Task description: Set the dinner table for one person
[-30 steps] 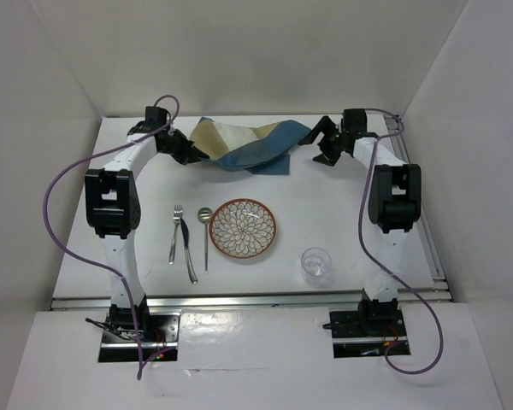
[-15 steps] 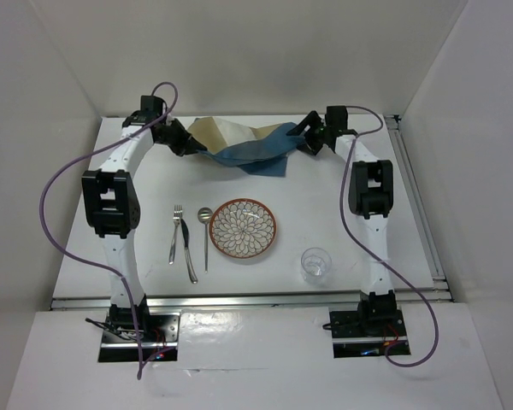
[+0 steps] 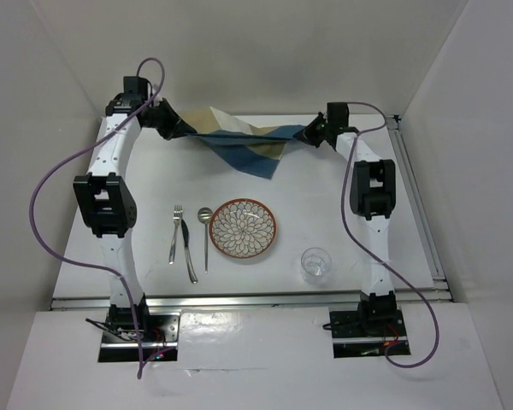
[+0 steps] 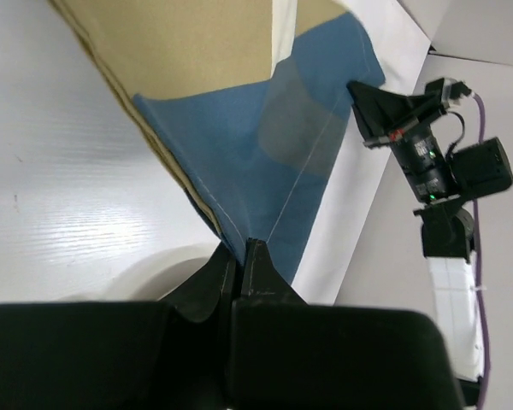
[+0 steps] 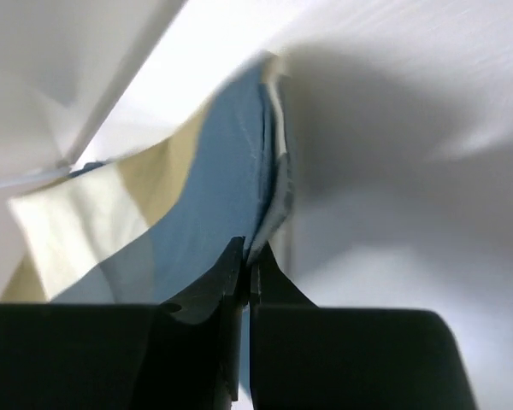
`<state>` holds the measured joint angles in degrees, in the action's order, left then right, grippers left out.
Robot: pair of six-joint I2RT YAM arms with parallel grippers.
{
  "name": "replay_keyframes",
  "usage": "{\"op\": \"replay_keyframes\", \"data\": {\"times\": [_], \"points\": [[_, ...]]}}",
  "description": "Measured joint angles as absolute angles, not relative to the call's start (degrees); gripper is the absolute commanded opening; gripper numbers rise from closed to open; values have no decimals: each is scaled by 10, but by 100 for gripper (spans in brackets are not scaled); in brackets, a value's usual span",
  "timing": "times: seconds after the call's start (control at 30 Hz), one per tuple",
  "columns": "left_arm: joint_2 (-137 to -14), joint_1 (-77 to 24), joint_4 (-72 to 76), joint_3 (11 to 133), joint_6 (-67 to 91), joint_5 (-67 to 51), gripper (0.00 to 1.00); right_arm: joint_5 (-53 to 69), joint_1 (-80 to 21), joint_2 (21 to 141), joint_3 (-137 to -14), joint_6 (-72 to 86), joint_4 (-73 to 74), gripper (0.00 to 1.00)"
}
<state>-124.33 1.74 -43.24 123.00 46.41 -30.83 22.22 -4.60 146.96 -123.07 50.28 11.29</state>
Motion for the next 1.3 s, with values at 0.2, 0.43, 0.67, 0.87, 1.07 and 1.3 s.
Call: {"op": "replay_keyframes", "data": {"times": [0.2, 0.43, 0.67, 0.87, 1.07, 1.3], "points": [[-1207, 54, -467, 1244, 439, -324, 0, 190, -46, 1250, -1102, 459, 142, 0], [-983, 100, -486, 1147, 420, -397, 0, 192, -77, 856, -1007, 401, 160, 0], [-855, 111, -484, 1160, 409, -458, 0, 187, -70, 725, -1008, 364, 209, 0], [-928, 115, -478, 1192, 408, -459, 0, 192, -61, 818, -1012, 361, 222, 0], [-1045, 115, -467, 1214, 413, -450, 0, 235, -52, 957, -1066, 371, 219, 0], [-1168, 115, -413, 1351, 454, -457, 0, 283, -39, 1117, -1233, 389, 199, 0]]}}
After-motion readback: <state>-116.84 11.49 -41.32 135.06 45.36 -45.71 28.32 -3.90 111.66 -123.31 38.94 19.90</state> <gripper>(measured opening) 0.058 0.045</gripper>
